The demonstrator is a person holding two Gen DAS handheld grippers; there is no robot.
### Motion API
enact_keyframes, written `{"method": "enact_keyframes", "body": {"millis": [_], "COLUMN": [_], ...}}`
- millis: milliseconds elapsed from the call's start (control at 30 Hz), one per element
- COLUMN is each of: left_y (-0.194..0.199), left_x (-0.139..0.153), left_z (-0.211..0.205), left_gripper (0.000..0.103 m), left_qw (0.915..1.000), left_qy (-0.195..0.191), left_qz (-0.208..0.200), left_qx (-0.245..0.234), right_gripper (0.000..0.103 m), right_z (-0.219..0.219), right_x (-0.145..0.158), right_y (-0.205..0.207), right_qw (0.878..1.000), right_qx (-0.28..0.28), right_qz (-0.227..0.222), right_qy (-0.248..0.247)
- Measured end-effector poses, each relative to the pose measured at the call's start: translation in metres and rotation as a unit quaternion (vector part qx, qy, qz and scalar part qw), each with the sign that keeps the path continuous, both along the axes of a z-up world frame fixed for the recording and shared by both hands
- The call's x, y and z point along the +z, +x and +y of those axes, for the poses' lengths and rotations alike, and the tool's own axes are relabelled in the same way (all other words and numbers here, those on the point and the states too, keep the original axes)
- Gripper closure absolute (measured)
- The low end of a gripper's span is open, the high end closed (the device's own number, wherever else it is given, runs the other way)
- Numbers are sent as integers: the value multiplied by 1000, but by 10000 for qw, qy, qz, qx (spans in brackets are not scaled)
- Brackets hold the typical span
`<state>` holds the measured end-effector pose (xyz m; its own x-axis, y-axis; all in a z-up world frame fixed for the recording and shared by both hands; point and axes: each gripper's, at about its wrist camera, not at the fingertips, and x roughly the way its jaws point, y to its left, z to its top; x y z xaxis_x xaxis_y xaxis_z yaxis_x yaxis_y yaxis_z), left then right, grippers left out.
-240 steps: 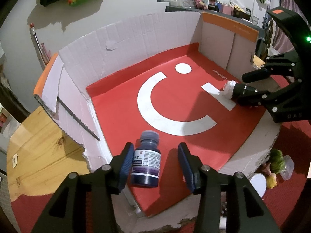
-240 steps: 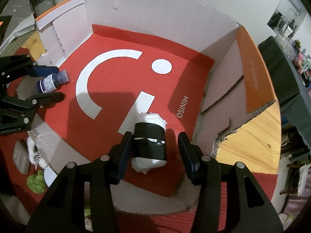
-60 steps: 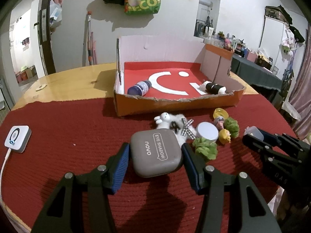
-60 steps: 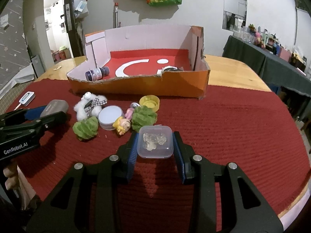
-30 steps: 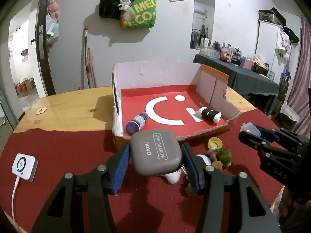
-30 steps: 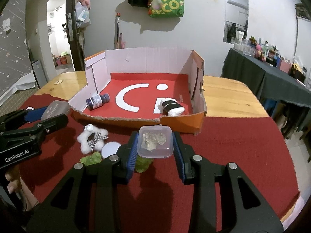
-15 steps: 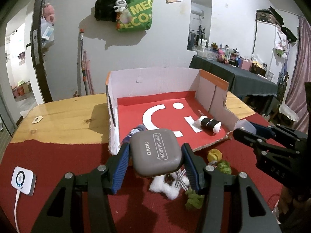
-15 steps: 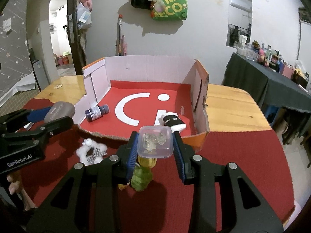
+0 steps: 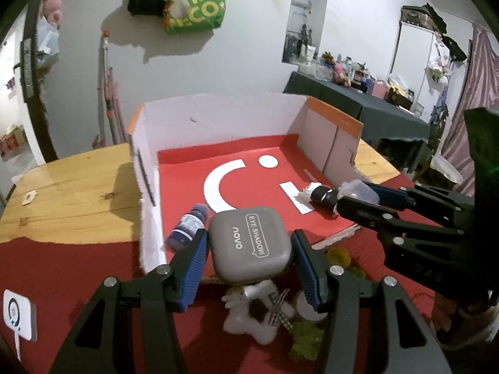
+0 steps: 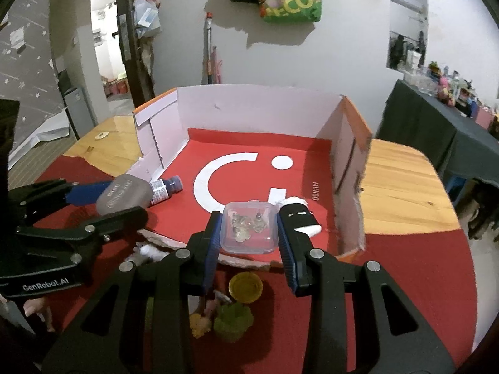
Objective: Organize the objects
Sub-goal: 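Carry the grey case and the clear plastic box into the cardboard box with both tools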
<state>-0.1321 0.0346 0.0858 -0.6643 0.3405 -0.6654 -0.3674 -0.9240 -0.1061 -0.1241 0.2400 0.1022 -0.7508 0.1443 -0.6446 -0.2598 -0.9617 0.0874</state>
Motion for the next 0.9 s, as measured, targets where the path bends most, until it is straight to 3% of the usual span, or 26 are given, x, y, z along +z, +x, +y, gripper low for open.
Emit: {"method": "enact_keyframes", "body": {"millis": [433, 900], "left_y": [-35, -63], "left_x": [-16, -33], "left_z": [16, 24], "left_gripper": [47, 47], "left_qw": [9964, 9865], "left_qy": [-151, -388], "left_qz": [-552, -1107], "left_qx": [-628, -1146], "right_gripper": [70, 70], "right_z": [18, 25], "right_x": [-22, -43], "right_y": [-37, -60], "right_qw": [9966, 9896], "right_qx": [475, 729], "right_qz": [-536, -1094], "right_qy": [-396, -578]}}
